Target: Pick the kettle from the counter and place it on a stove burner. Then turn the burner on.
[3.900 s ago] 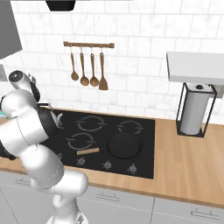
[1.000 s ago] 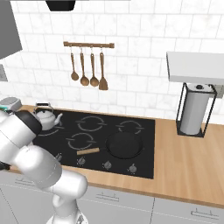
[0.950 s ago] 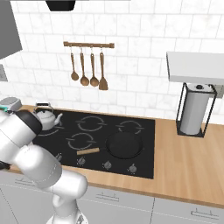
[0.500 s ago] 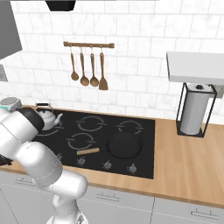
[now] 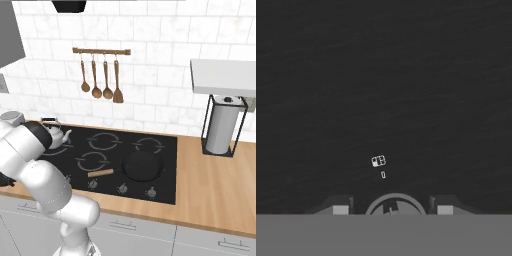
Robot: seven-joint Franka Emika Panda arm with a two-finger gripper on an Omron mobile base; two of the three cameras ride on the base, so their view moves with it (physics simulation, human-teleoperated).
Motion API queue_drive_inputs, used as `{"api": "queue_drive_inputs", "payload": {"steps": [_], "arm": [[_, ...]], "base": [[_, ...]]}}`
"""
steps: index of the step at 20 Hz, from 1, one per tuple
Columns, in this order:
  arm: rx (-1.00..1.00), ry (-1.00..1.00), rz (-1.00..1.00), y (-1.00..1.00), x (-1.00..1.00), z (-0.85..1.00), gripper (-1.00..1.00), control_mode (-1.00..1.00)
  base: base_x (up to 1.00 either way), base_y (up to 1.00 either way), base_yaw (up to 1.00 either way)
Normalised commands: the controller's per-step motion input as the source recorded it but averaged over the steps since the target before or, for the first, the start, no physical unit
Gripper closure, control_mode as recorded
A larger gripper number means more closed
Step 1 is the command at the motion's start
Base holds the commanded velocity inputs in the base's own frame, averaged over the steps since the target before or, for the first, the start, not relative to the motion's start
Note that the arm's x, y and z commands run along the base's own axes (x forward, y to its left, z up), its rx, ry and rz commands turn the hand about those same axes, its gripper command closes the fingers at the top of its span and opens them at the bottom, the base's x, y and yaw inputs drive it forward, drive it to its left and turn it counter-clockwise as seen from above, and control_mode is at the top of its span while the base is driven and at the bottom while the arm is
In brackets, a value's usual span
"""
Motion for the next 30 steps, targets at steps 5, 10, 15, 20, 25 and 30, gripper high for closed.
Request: {"api": "queue_drive_inputs", "payload": {"steps": [5,10,15,20,25,30], "arm": [[0.0,0.0,0.05,0.0,-0.06,0.0,1.0,-1.0],[-0.06,0.0,0.33,0.0,-0.27,0.0,1.0,-1.0],[-0.1,0.0,0.45,0.0,-0.27,-0.03,1.0,-1.0],[-0.13,0.0,0.51,0.01,-0.18,-0.07,1.0,-1.0],[-0.14,0.0,0.56,0.01,-0.18,-0.07,1.0,-1.0],[-0.15,-0.01,0.63,0.03,-0.26,-0.07,1.0,-1.0]], "base": [[0.0,0.0,0.0],[0.0,0.0,0.0],[0.0,0.0,0.0],[0.0,0.0,0.0],[0.0,0.0,0.0],[0.0,0.0,0.0]]}}
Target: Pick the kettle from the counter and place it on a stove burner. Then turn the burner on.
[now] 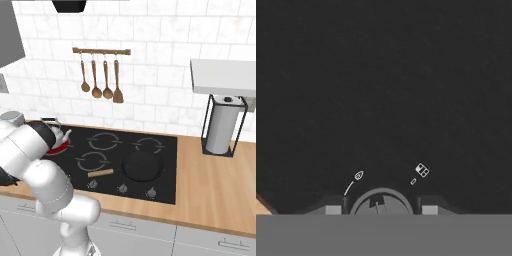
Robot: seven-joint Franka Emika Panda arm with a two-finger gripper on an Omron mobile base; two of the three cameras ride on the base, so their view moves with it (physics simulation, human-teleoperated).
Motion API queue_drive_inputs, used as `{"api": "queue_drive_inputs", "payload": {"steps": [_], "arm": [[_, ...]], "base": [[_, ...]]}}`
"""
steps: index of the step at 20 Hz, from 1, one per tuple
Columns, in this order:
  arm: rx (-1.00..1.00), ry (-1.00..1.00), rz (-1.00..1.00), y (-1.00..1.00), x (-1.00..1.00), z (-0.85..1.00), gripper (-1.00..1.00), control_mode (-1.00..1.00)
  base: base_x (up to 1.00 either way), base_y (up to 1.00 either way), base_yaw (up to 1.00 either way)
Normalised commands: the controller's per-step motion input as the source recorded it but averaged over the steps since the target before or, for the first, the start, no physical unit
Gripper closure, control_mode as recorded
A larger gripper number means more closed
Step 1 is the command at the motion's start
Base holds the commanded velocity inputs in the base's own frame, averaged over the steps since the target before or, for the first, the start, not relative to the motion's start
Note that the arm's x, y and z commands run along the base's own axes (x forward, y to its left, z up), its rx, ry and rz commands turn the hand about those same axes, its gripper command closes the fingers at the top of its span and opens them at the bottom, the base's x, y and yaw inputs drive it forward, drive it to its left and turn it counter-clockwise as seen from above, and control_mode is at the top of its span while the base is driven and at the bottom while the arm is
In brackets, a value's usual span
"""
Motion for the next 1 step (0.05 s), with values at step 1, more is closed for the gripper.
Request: {"api": "queue_drive_inputs", "payload": {"steps": [1], "arm": [[-0.14,-0.02,0.66,0.01,-0.3,-0.06,1.0,-1.0]], "base": [[0.0,0.0,0.0]]}}
